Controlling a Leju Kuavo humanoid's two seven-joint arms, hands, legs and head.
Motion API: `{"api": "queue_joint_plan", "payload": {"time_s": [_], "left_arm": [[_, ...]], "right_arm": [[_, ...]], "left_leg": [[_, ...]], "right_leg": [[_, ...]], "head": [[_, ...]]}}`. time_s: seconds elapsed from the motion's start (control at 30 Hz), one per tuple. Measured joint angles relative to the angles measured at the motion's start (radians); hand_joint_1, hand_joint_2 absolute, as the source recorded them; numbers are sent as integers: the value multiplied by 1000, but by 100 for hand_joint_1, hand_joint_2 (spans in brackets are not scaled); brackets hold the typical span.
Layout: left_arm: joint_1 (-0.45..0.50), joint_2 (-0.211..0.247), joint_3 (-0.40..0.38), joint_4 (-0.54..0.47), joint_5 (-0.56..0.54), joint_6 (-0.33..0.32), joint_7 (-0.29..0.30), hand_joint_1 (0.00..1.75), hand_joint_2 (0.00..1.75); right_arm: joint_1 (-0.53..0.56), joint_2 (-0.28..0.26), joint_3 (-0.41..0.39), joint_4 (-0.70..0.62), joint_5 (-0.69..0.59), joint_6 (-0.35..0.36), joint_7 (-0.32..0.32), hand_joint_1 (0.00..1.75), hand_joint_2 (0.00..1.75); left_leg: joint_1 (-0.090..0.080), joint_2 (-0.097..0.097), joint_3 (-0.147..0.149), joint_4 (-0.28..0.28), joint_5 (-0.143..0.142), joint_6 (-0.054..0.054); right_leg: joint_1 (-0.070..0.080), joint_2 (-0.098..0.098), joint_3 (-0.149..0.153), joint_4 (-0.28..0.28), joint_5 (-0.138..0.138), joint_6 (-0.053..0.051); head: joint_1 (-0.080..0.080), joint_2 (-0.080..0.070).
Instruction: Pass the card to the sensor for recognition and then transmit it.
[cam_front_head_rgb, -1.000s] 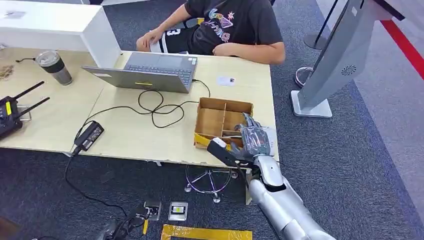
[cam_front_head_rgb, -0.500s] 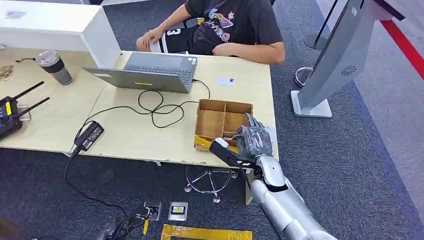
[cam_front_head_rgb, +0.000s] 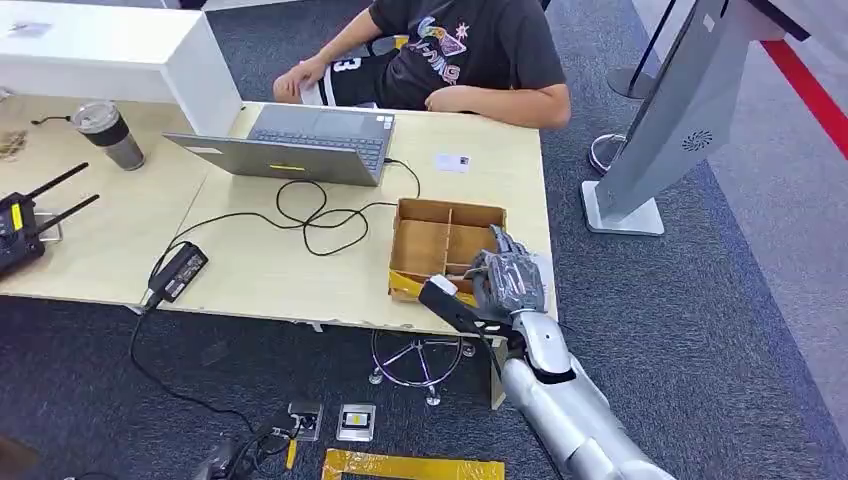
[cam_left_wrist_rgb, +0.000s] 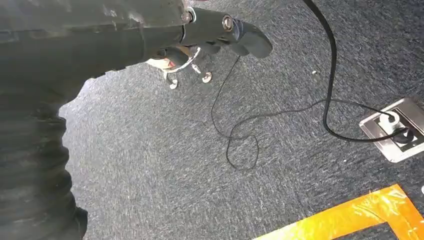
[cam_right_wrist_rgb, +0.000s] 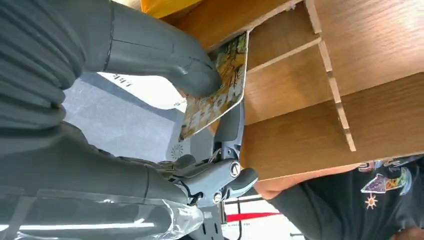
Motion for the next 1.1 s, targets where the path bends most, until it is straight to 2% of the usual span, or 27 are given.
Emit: {"api": "queue_joint_plan", "payload": {"time_s": [0.23,0.43,0.6,0.83,0.87,0.9,1.1], "left_arm": [[-1,0,0,0,-10,-1,0,0,175],[-1,-1,0,0,-13,-1,0,0,175],[-2,-1,0,0,-17,-1,0,0,175],[-2,-2,0,0,-18,-1,0,0,175],[-2,-2,0,0,-24,-2,0,0,175],[-3,-2,0,0,-30,-4,0,0,175],[-13,-8,0,0,-43,-18,1,0,175]], "right_arm": [[-58,3,-5,-43,-71,14,-27,175,175],[-86,1,-11,-91,-81,-1,-32,175,175],[-133,-8,-36,-185,-83,2,-32,175,175],[-143,-11,-39,-208,-81,8,-32,175,175],[-174,-19,-71,-332,-74,18,-33,175,175],[-193,-22,-84,-395,-74,32,-34,175,175],[-259,-16,-104,-510,-77,49,-64,175,175]], "left_leg": [[0,0,0,0,0,0],[0,0,0,0,0,0],[0,0,1,0,0,0],[0,0,1,0,0,0],[0,0,1,0,0,0],[0,0,1,0,0,0],[0,0,0,0,0,0]], "right_leg": [[0,0,0,0,0,0],[0,0,0,0,0,0],[0,0,0,0,0,0],[0,0,0,0,0,0],[0,0,0,0,0,0],[0,0,0,0,1,0],[0,0,0,0,0,0]], "head": [[0,0],[0,0],[0,0],[0,0],[0,0],[0,0],[0,0]]}}
